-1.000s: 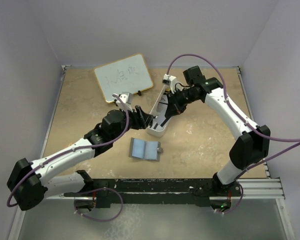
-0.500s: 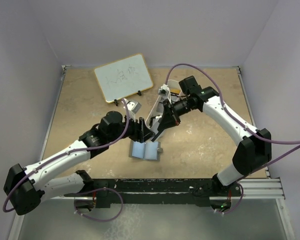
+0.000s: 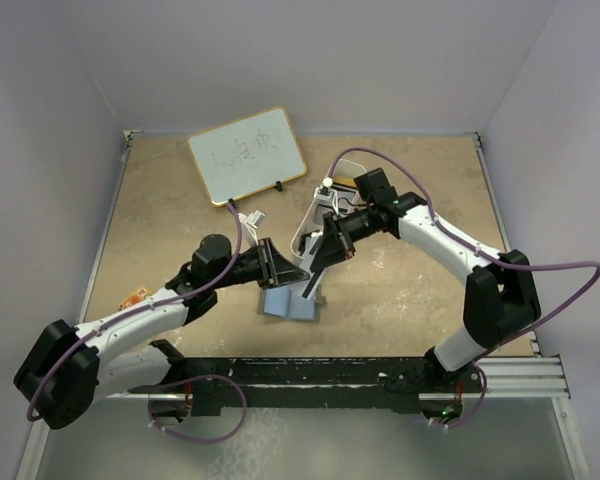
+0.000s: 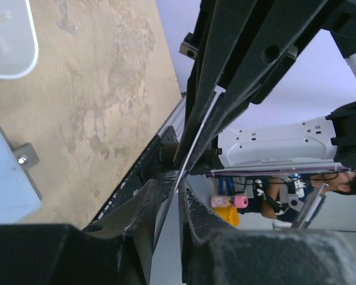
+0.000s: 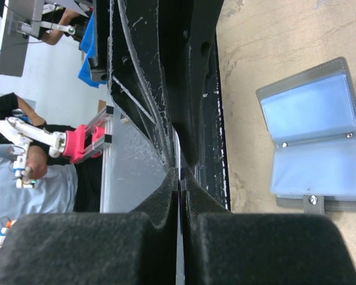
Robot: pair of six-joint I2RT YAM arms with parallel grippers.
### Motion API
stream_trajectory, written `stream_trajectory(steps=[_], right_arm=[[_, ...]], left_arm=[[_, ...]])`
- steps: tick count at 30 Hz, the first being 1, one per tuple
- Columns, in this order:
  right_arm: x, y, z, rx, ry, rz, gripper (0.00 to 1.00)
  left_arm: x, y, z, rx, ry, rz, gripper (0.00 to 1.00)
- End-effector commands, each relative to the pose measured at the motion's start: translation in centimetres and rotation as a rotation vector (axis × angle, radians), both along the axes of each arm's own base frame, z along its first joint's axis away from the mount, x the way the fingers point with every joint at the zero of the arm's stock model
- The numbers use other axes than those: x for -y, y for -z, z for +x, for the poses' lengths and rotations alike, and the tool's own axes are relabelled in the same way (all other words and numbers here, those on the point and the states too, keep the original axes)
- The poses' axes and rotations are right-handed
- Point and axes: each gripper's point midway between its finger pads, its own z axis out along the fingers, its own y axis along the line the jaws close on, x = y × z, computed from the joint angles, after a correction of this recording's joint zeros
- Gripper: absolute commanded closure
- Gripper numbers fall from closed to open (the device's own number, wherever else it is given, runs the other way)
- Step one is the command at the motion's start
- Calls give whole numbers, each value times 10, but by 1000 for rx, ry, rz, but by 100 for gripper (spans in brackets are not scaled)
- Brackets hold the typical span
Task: Put the credit cards into the card holder
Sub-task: Insert the credit card into the card holder.
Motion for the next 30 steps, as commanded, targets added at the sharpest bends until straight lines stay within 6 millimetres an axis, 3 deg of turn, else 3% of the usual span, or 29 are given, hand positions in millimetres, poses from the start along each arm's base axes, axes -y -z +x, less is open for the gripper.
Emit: stream_trajectory(steps=[1,4,7,18,27,30], right_arm=[[-9,0,6,-47,7,38,100],[-9,7,7,-81,12,26,100],[-9,14,11,-86,29,-2,99],[-8,31,41,-192,301,-62,51],[-2,18,51,-228,557,-6,39],[6,23,56,-211,659,-32,39]], left_arm=[[3,-22,-12,-32,51,-132,87],[1,-13,-15,-78,50,-161,100],[-1,-12,-17,-110,38,-226,100],[-11,-15,-13,-183,-33,-386,100],[-22,3,-4,-200,-139,-371,100],[-27,17,-1,-202,-176,-327,100]])
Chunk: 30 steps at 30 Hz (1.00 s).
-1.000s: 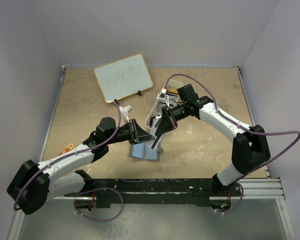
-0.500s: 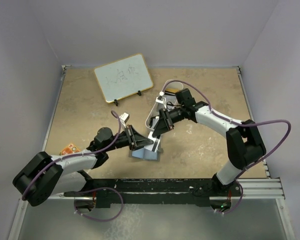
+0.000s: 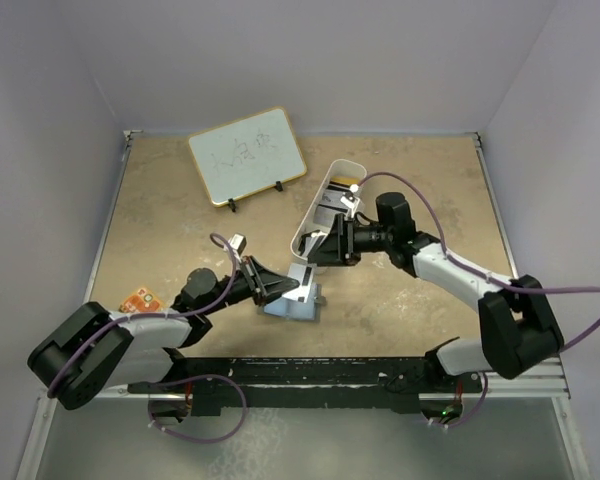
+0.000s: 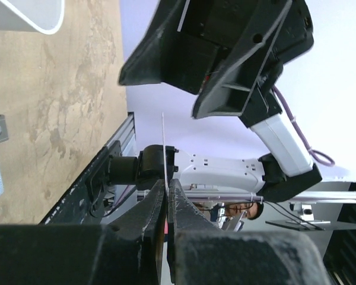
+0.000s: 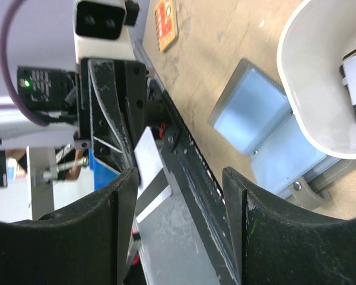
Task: Put the credit cards into the card holder
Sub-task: Insert the credit card into the card holder.
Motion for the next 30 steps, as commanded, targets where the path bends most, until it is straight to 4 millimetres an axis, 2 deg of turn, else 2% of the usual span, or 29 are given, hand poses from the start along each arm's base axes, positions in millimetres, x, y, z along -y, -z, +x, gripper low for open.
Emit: stream_trajectory(steps=[1,4,7,10,13,18,21,23,25,30], right_arm=[[4,-20,22,77,179,13,38],[6,-12,19,66,224,-26,39],[-3,-8,8,36,221,4,41],[-16,-15,-2,8,222,91,43],[-23,-26,-5,20,229,147,48],[-25,-24,-8,17,250,161,61],[-25,-18,-9,4,260,163,77],[-25,-11,-10,-5,258,154,90],[-26,-4,-11,-16,261,151,99],[-32,0,-14,-16,244,185,100]], left_arm=[[-11,-5,8,59,-75,-4,100],[-16,-5,8,61,-88,-2,100],[-17,-9,8,73,-92,-5,100],[-17,-11,9,77,-101,2,100],[-18,-10,11,78,-108,7,100],[-19,-2,9,58,-108,19,100],[-22,9,9,42,-121,48,100],[-25,22,9,34,-131,91,100],[-27,35,9,25,-138,140,100],[-31,56,8,-13,-136,201,100]])
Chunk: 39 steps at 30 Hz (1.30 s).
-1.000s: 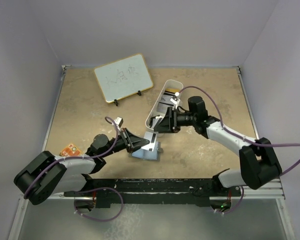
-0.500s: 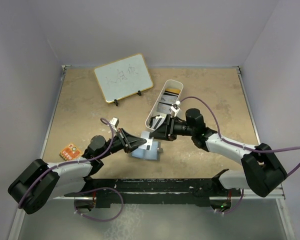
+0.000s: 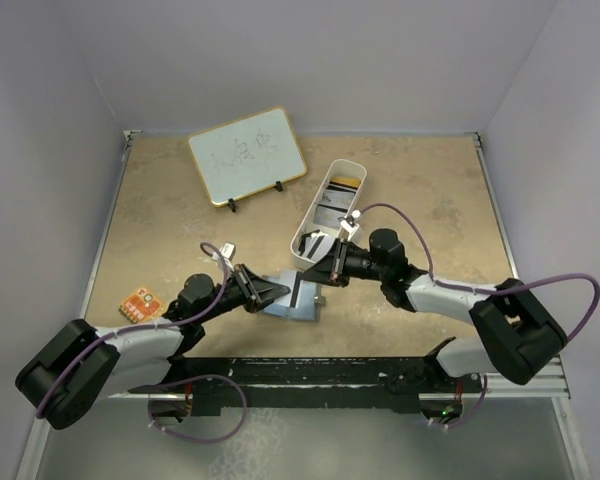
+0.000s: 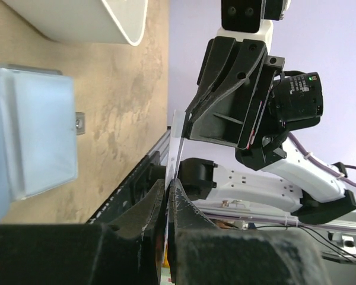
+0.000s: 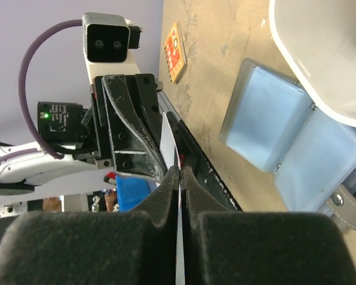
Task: Put the credit cards into the card holder
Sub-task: Insert the credit card into the card holder.
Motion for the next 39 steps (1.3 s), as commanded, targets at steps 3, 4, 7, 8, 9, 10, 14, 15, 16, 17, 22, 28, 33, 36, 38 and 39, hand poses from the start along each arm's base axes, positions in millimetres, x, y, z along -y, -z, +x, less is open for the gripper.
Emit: stream_trajectory(steps=[3,4,7,8,9,10,14,15,16,17,22,28,33,36,38,39], right_arm=[[-8,-6,6,74,12,51,100],[-7,1,6,71,19,37,100],[-4,18,11,75,43,-19,100],[-3,26,13,75,46,-50,100],[-2,33,15,74,46,-83,100],[-1,41,16,69,48,-117,100],[-1,64,22,57,42,-193,100],[0,68,23,49,41,-206,100],[-1,72,24,49,42,-214,100],[0,76,26,50,45,-226,100],[2,92,27,31,39,-278,100],[2,100,29,24,35,-304,100],[1,102,33,35,48,-299,100],[1,106,33,30,53,-308,100],[1,109,34,27,61,-320,100],[1,110,33,26,65,-325,100]], left_arm=[[-8,29,3,-32,-22,99,83],[-10,34,3,-47,-27,119,77],[-19,53,8,-87,-69,236,65],[-27,65,10,-94,-89,321,63],[-35,74,12,-107,-108,402,62],[-44,80,15,-114,-136,480,62],[-77,100,17,-145,-195,725,67],[-80,104,17,-150,-192,752,68],[-81,108,16,-156,-187,770,69],[-82,112,15,-163,-180,782,70],[-86,128,12,-196,-161,834,81],[-92,136,10,-211,-153,885,83],[-92,136,10,-212,-157,884,85],[-89,136,10,-215,-153,868,85],[-88,137,9,-221,-147,864,85],[-88,138,8,-225,-145,865,85]])
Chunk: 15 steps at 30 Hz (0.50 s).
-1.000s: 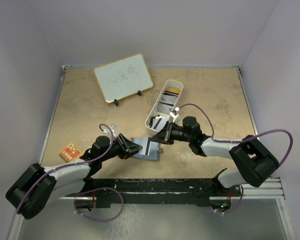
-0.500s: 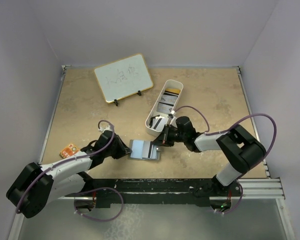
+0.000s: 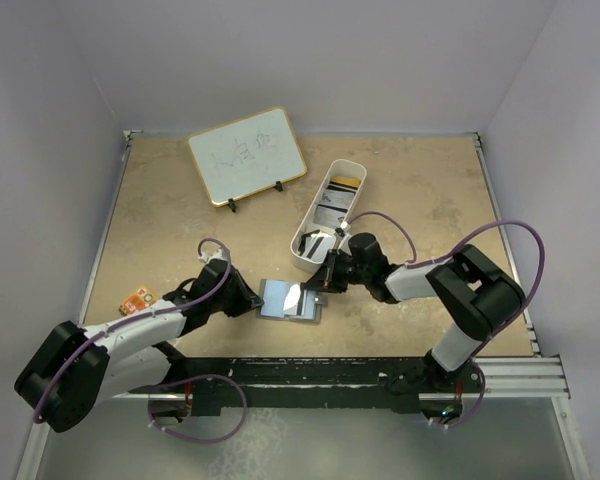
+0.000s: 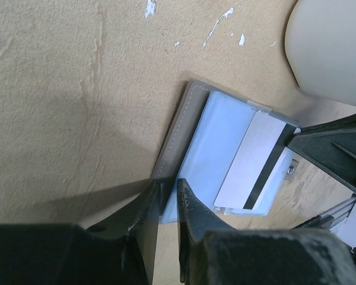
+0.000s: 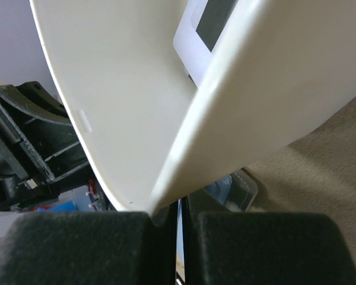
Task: Put the credit cards into the card holder
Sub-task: Insert the credit card into the card holder.
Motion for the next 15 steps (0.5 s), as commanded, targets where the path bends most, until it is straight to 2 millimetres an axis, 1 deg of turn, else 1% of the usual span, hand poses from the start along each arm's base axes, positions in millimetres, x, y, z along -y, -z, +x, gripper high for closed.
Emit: stream_trajectory(steps=[1,6,12,15], right_arm=[[-5,-2,13,62,27,-18,100],[-7,0,11,59,42,-27,100],[-16,-2,9,71,38,-28,100],[-13,-2,10,79,50,-42,100]], left_arm=[[-15,19,-8,-43,-9,87,85],[-14,21,-10,-47,-23,56,85],[-13,23,-12,-53,-24,50,85],[-14,24,-13,-58,-25,52,85]])
